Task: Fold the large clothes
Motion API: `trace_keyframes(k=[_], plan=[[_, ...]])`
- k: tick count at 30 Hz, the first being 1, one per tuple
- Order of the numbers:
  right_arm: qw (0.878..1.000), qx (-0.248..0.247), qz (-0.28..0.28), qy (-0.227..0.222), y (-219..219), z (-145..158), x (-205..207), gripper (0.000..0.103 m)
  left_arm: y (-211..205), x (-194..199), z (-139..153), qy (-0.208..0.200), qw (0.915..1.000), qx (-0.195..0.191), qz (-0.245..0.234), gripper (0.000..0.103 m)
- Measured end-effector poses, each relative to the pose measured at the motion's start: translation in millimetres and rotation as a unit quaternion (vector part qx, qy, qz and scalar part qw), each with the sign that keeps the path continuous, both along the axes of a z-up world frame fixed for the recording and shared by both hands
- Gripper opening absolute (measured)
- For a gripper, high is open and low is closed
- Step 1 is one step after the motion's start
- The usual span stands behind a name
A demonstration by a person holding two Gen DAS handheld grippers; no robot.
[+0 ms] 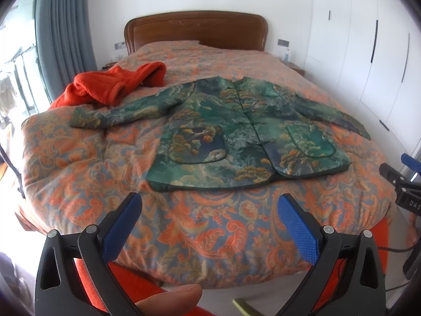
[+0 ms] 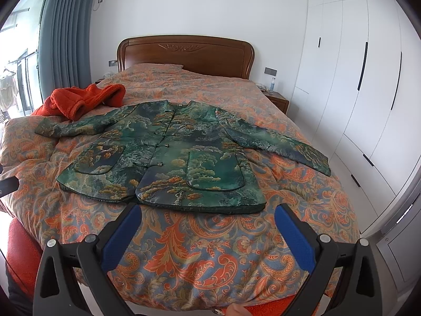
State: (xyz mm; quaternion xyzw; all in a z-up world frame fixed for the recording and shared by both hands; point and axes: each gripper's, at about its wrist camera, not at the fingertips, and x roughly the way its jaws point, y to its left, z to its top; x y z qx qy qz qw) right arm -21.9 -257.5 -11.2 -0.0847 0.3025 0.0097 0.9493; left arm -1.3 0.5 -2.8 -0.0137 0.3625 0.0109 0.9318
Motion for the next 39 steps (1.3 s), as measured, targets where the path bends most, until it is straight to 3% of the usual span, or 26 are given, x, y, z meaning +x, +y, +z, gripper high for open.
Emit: trace_keyframes(k=[39], plan=[[1.000,0.008,-0.005,0.010,-1.0,-7.8,0.1,0.103,4.7,1.3,-4.2,0.001,1.0000,0.000,0.000,0.103]])
